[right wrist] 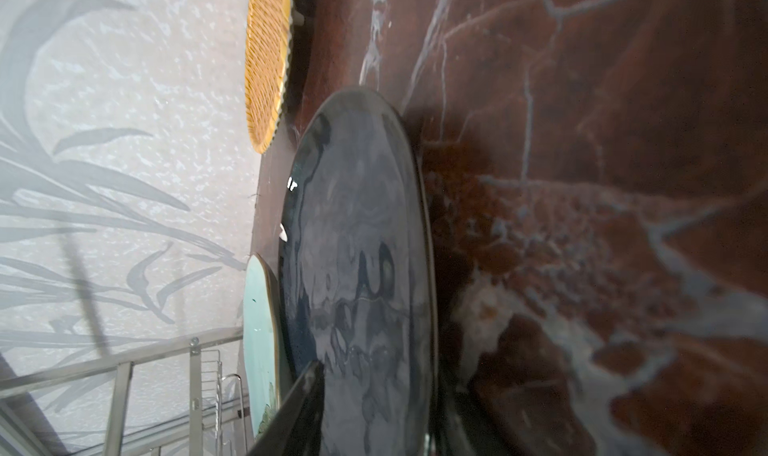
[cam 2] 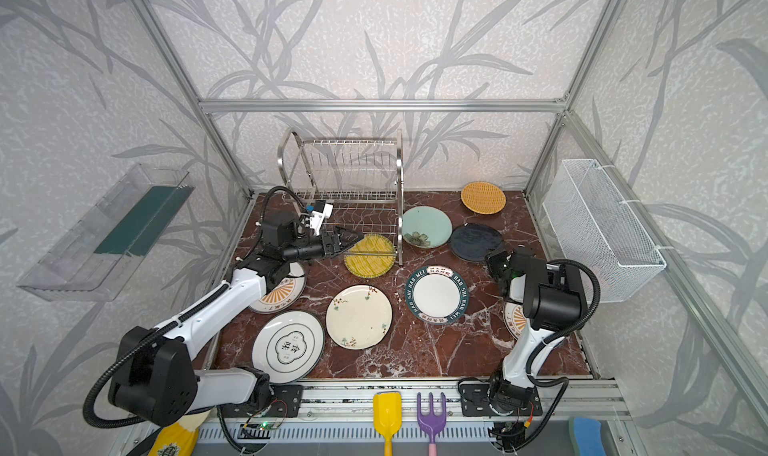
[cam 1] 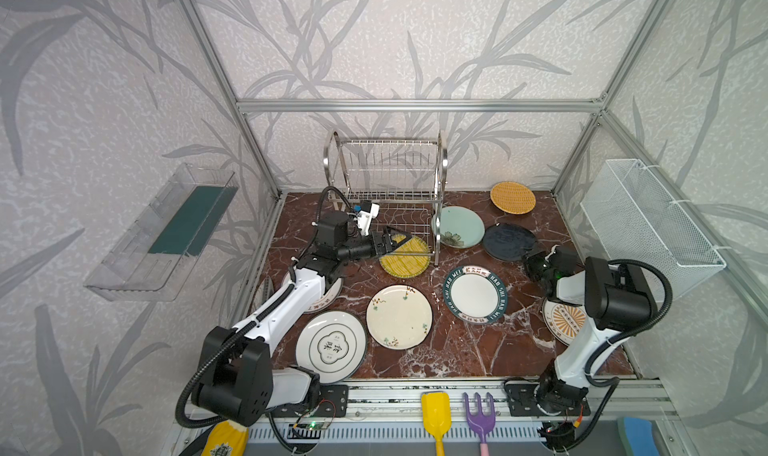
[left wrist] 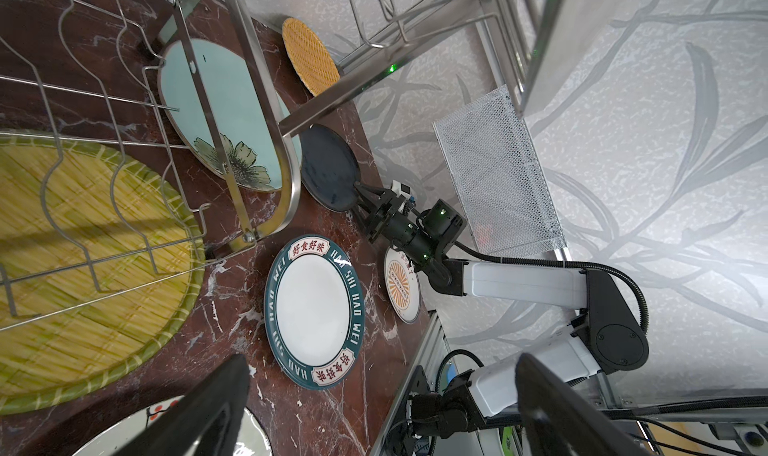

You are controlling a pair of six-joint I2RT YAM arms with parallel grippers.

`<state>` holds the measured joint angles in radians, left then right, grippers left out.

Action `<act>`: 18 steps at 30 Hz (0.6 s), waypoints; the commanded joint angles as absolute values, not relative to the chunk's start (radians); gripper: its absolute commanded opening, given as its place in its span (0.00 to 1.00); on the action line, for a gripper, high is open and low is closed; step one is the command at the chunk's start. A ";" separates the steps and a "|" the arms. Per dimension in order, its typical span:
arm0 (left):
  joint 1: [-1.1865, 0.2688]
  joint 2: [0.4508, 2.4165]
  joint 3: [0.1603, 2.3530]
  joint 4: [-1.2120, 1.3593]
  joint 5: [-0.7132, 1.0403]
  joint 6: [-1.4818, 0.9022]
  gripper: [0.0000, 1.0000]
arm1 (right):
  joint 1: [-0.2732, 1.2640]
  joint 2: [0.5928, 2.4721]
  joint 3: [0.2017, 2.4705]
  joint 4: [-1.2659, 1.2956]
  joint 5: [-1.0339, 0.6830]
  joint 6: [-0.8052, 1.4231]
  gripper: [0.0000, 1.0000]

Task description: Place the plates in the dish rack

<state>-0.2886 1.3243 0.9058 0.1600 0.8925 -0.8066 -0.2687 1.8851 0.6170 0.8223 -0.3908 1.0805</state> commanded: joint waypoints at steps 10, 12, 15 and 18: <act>-0.270 1.319 0.885 0.236 0.916 -0.843 0.98 | -0.257 2.022 0.650 0.873 -0.357 1.178 0.21; -0.270 1.311 0.883 0.229 0.910 -0.834 0.98 | -0.257 2.012 0.650 0.867 -0.356 1.175 0.17; -0.270 1.305 0.884 0.221 0.906 -0.828 0.98 | -0.257 1.985 0.650 0.840 -0.351 1.156 0.11; -0.270 1.303 0.884 0.221 0.904 -0.828 0.98 | -0.257 1.965 0.647 0.824 -0.348 1.149 0.04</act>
<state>-0.2745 1.3262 0.8925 0.1947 0.8993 -0.8310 -0.2668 1.9800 0.6544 0.9138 -0.3588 1.1553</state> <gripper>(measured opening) 0.985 0.071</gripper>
